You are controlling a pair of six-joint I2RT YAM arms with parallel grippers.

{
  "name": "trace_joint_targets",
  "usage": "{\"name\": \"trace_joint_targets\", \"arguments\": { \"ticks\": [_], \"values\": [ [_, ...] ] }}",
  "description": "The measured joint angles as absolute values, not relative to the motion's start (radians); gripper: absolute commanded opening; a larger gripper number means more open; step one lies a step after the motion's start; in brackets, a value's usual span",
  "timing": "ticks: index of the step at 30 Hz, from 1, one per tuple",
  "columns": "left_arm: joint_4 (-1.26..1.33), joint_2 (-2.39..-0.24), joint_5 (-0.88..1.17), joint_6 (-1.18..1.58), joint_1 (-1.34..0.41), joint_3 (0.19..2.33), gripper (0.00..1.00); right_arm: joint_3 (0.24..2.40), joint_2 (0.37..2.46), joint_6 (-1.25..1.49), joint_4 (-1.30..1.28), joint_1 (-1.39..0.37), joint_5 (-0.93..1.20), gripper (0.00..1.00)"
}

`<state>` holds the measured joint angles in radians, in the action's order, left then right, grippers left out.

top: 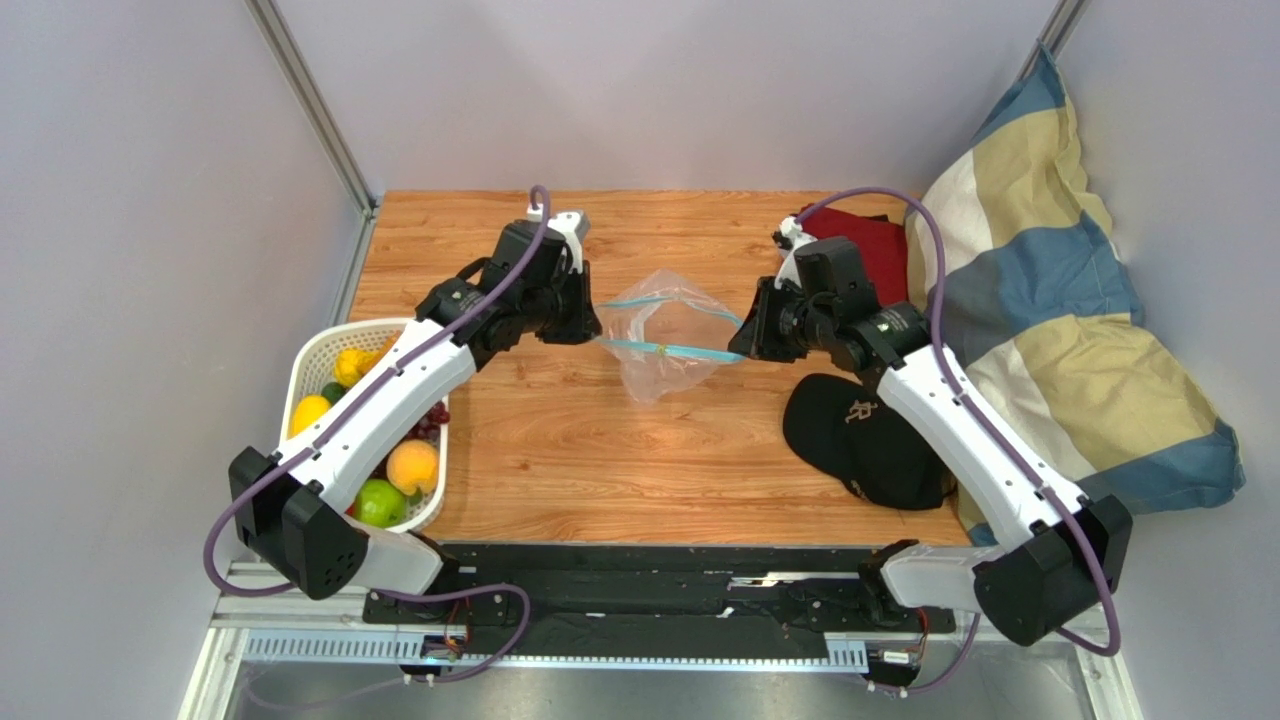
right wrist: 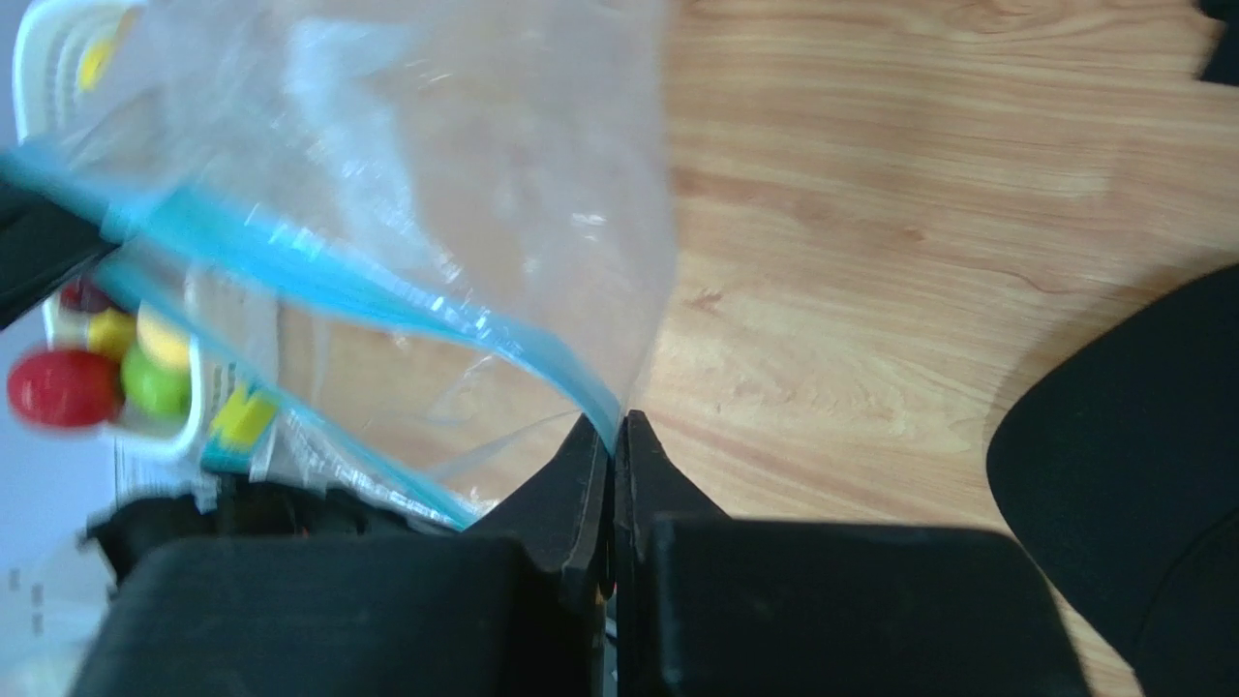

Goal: Place the food in the zip-top bag and seal the zipper
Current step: Open the zipper of the food storage bag.

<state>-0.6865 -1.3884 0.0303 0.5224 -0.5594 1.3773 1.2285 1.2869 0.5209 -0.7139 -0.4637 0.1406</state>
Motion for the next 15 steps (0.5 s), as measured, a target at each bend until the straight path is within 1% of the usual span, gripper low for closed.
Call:
{"name": "trace_joint_targets", "arguments": {
  "ticks": [4, 6, 7, 8, 9, 11, 12, 13, 14, 15],
  "values": [
    [-0.714, -1.391, 0.079, 0.406, -0.562, 1.328, 0.00, 1.250, 1.235, 0.393, -0.755, -0.461, 0.316, 0.00],
    [-0.725, -1.396, 0.138, 0.339, -0.562, 1.302, 0.00, 1.258, 1.214, 0.342, -0.768, -0.461, 0.403, 0.00],
    [-0.727, -1.398, 0.164, 0.318, -0.562, 1.294, 0.02, 1.260, 1.208, 0.324, -0.774, -0.461, 0.439, 0.00],
    [-0.729, -1.400, 0.208, 0.286, -0.562, 1.282, 0.10, 1.262, 1.205, 0.309, -0.783, -0.461, 0.472, 0.00],
    [-0.734, -1.401, 0.249, 0.258, -0.561, 1.270, 0.12, 1.263, 1.205, 0.297, -0.793, -0.461, 0.498, 0.00],
    [-0.746, -1.406, 0.313, 0.213, -0.564, 1.252, 0.13, 1.261, 1.209, 0.278, -0.818, -0.463, 0.548, 0.00],
    [-0.752, -1.412, 0.339, 0.194, -0.568, 1.246, 0.13, 1.258, 1.212, 0.273, -0.825, -0.465, 0.563, 0.00],
    [-0.755, -1.419, 0.355, 0.182, -0.570, 1.243, 0.10, 1.254, 1.216, 0.267, -0.828, -0.472, 0.574, 0.01],
    [-0.758, -1.428, 0.371, 0.170, -0.572, 1.240, 0.04, 1.249, 1.221, 0.263, -0.826, -0.479, 0.577, 0.05],
    [-0.760, -1.438, 0.388, 0.160, -0.574, 1.235, 0.02, 1.244, 1.230, 0.263, -0.825, -0.487, 0.577, 0.04]
  ]
}}
